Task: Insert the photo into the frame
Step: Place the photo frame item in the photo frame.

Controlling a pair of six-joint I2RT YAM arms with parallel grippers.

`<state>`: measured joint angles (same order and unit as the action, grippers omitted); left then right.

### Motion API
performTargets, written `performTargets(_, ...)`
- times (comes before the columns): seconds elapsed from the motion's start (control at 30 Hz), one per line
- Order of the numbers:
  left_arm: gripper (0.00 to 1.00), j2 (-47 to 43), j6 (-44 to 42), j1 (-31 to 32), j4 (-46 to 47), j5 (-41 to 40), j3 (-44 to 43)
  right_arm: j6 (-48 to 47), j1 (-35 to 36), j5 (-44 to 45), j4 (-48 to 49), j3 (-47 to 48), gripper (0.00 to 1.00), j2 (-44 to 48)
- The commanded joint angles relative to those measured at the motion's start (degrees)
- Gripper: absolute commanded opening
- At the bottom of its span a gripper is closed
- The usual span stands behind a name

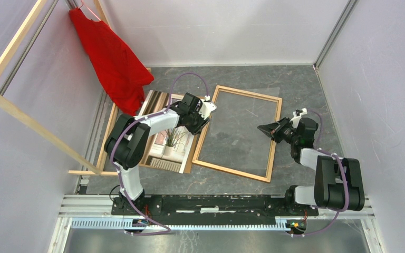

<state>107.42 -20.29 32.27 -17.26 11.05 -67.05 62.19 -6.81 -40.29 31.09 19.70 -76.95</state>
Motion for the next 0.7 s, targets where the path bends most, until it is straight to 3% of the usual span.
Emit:
performTargets(0.0,0.47,-0.26,-0.93,1.78,-2.08,4.63,2.03,3.12,1.66,0.47,-0.57,2.66,0.00,2.37)
performTargets(0.67,0.46,-2.53,-1.04,1.79,-0.88,6.44,3.94,14.85,6.53,3.63,4.13,4.17,0.00,5.84)
